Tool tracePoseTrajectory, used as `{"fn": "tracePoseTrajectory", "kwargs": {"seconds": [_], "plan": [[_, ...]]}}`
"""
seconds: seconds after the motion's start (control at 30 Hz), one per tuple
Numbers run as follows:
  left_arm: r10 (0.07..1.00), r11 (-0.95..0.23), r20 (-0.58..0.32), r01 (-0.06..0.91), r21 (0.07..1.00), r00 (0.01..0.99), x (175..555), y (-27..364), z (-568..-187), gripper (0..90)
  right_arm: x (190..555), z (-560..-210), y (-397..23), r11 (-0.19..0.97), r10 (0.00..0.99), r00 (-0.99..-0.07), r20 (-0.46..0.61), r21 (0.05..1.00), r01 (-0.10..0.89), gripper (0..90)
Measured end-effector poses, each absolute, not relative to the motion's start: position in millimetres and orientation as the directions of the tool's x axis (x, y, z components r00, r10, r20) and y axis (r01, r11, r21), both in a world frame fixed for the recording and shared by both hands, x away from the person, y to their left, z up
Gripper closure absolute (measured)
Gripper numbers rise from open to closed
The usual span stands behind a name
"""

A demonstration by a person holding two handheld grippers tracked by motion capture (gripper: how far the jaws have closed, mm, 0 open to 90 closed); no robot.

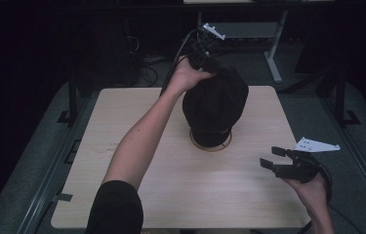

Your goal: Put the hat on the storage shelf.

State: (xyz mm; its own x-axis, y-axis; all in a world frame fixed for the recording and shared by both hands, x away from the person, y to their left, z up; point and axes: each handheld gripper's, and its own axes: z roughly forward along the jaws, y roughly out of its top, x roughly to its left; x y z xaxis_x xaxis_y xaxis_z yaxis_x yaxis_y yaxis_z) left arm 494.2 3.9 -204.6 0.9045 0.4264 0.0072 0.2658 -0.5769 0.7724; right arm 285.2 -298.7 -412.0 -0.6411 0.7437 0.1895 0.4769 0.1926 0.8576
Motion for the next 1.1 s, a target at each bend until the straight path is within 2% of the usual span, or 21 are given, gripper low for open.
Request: {"fn": "tracePoseTrajectory", "kwargs": {"seconds": [0.3,1.1], "plan": [[0.412,-0.583,0.002,0.262,0.769,0.911,488,14,-200,54.2,285,-413,-300,0.188,0.742,-0.640,0.201,0.853,0.487,24.9],[0.443,-0.570,0.004,0.278,0.773,0.896,470,51,-197,47.6,286,-416,-294,0.209,0.744,-0.641,0.188,0.845,0.492,23.7]]}}
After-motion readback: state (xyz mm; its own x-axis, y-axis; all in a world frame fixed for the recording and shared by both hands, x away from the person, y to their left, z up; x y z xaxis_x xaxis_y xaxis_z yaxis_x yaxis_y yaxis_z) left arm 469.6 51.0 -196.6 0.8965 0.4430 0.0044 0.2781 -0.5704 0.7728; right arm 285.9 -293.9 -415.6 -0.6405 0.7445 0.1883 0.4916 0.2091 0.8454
